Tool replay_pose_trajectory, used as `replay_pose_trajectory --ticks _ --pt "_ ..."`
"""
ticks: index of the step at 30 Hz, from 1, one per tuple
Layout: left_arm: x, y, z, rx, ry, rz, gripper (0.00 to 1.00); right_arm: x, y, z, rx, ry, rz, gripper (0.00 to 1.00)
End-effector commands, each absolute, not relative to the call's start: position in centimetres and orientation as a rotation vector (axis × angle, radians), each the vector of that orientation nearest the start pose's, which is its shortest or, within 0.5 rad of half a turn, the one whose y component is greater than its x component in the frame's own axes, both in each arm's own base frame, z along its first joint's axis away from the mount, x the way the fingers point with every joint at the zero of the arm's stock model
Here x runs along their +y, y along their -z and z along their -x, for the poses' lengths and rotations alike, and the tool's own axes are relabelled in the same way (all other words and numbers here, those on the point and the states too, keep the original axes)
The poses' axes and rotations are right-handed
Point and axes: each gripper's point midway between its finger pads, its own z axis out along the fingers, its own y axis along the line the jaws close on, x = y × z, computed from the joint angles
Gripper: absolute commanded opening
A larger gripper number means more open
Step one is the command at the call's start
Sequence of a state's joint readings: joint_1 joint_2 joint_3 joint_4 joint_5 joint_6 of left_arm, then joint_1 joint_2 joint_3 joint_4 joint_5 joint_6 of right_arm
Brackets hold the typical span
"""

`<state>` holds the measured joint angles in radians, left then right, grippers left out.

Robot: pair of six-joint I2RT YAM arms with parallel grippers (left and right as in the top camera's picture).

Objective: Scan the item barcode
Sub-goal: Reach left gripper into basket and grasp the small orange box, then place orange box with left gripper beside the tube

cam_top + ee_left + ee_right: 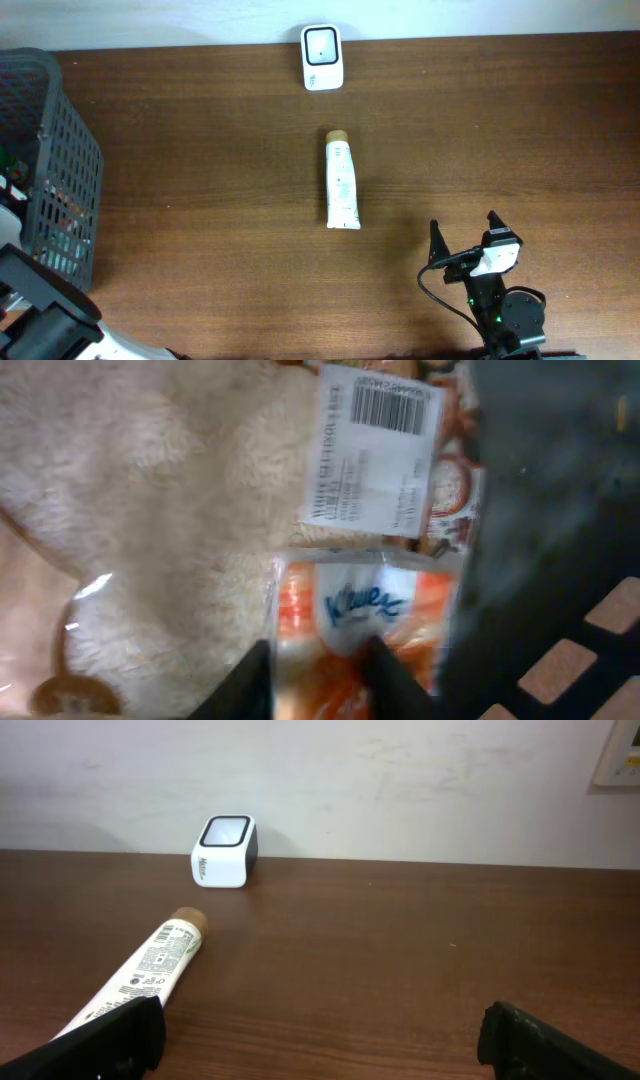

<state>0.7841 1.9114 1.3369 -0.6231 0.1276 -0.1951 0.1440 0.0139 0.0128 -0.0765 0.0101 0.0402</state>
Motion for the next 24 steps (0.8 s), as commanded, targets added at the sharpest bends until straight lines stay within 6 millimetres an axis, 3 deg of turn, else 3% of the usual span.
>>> replay_pose_trajectory --ticks 1,4,7,10,13,14,15,18,20,23,24 --pt "29.0 -1.9 -30.7 2.521 -0.005 1.317 0.05 3.3 -15.4 -24.4 1.655 -0.125 0.082 0.98" --pt "29.2 -2.9 -31.1 2.508 -0.010 1.310 0.00 3.3 -15.4 -24.4 1.655 -0.125 0.082 0.98" --pt "30.0 -6.7 -31.9 2.444 -0.038 1.270 0.00 3.3 -15.4 -24.4 1.655 -0.125 0.082 0.98" --pt "30.9 -14.1 -32.8 2.266 -0.093 1.230 0.00 3.3 -15.4 -24.4 1.655 -0.125 0.082 0.98" --pt "31.0 -25.1 -32.9 1.939 -0.102 1.240 0.00 3.3 -15.4 -24.4 1.655 -0.125 0.082 0.98" --pt "30.6 -27.7 -32.5 1.853 -0.090 1.247 0.00 3.3 -15.4 -24.4 1.655 -0.125 0.082 0.98" --pt "29.8 -31.0 -32.1 1.764 -0.072 1.225 0.00 3.3 -15.4 -24.4 1.655 -0.125 0.082 0.98" --pt "26.5 -36.7 -31.6 1.673 -0.005 1.074 0.00 3.3 -15.4 -24.4 1.655 -0.125 0.082 0.99" --pt "21.0 -40.0 -31.9 1.679 0.127 0.910 0.00 3.3 -15.4 -24.4 1.655 -0.125 0.082 0.98" --pt "15.1 -39.6 -33.7 1.787 0.255 0.766 0.00 3.3 -15.4 -24.4 1.655 -0.125 0.082 0.98" --pt "12.3 -38.8 -34.8 1.859 0.281 0.663 0.00 3.3 -15.4 -24.4 1.655 -0.125 0.082 0.98"
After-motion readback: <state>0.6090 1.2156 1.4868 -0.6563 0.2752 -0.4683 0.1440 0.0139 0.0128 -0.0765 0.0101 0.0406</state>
